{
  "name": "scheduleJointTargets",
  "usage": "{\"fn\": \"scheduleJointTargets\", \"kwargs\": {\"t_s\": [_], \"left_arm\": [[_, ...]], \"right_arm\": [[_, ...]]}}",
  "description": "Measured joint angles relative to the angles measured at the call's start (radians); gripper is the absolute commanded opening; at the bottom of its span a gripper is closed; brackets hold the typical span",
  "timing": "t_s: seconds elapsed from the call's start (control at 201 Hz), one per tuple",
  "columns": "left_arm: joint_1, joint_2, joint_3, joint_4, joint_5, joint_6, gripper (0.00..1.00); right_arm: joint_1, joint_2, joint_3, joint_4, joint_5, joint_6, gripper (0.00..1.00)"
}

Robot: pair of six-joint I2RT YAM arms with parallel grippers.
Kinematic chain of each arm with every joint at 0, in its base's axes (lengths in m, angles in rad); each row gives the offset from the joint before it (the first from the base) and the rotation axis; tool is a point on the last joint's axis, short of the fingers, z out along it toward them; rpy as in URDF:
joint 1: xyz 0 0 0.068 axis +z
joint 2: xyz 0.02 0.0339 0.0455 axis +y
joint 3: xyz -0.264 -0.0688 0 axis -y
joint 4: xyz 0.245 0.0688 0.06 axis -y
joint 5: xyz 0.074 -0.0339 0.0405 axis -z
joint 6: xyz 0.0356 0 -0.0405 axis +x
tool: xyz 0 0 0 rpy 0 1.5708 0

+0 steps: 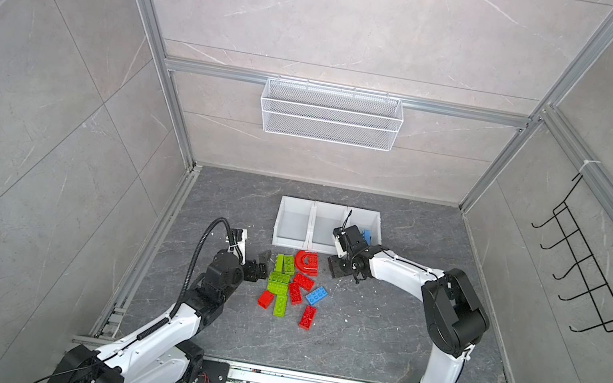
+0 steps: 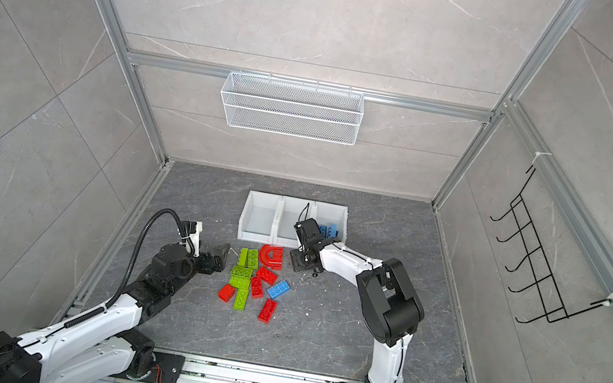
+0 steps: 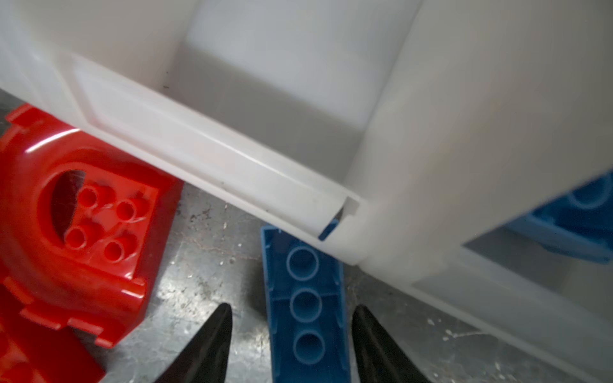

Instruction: Sort the legos into containers by color

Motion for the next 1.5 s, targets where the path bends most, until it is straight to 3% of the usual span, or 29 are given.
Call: {"fn": "scheduleJointTargets", "kwargs": {"t_s": [0.299,0.602,0.807,0.946,1.13,1.319,1.499], "left_arm": [[0.000,0.000,0.000,0.000,0.000,0.000,0.99],[0.000,0.000,0.000,0.000,0.000,0.000,0.99],[0.000,0.000,0.000,0.000,0.000,0.000,0.99],[0.000,0.000,0.000,0.000,-0.001,0.000,0.99],[0.000,0.000,0.000,0.000,0.000,0.000,0.99],[0.000,0.000,0.000,0.000,0.000,0.000,0.99],[0.000,0.000,0.000,0.000,0.000,0.000,0.99]], "right_arm": [[-0.001,0.018,0.004,0.000,0.022,0.000,0.50],[-0.001,0.007,-0.010,0.008,0.038,0.004,0.34],[-0.014,-0.108,-0.107,0.000,0.027,0.029,0.33],[-0.067,-0.264,-0.175,-0.001,-0.009,0.058,0.32],[-0.116,-0.410,-0.185,-0.019,-0.039,0.075,0.32],[-0.162,-0.418,-0.135,-0.069,-0.056,0.074,0.32],[-0.219,-0.305,0.024,-0.086,-0.053,0.056,0.31]]}}
